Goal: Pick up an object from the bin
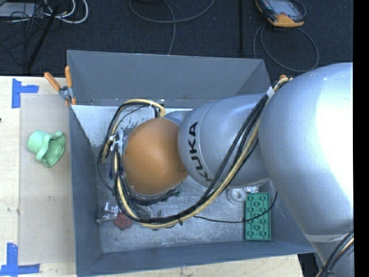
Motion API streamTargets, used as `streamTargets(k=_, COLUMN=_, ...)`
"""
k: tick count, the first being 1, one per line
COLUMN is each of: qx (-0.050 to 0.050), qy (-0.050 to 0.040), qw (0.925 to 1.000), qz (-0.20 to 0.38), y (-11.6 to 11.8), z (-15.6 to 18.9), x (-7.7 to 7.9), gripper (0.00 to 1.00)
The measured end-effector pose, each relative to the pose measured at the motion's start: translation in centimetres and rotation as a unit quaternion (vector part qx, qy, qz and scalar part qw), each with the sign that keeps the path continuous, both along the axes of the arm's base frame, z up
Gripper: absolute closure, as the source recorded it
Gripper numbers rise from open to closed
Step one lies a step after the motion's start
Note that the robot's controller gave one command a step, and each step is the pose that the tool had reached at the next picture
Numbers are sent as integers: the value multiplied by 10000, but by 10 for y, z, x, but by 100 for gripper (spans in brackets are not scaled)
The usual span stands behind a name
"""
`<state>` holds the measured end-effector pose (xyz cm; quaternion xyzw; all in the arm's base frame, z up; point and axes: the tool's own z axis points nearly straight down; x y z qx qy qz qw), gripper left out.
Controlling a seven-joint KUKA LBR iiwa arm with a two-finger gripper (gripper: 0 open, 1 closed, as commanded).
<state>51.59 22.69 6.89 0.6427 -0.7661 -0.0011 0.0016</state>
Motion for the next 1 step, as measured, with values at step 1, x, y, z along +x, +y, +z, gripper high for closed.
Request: streamTargets(k=1, qx=20, qy=-41, qw=10000, qz=-14, y=1, z=5, x=3, gripper=100)
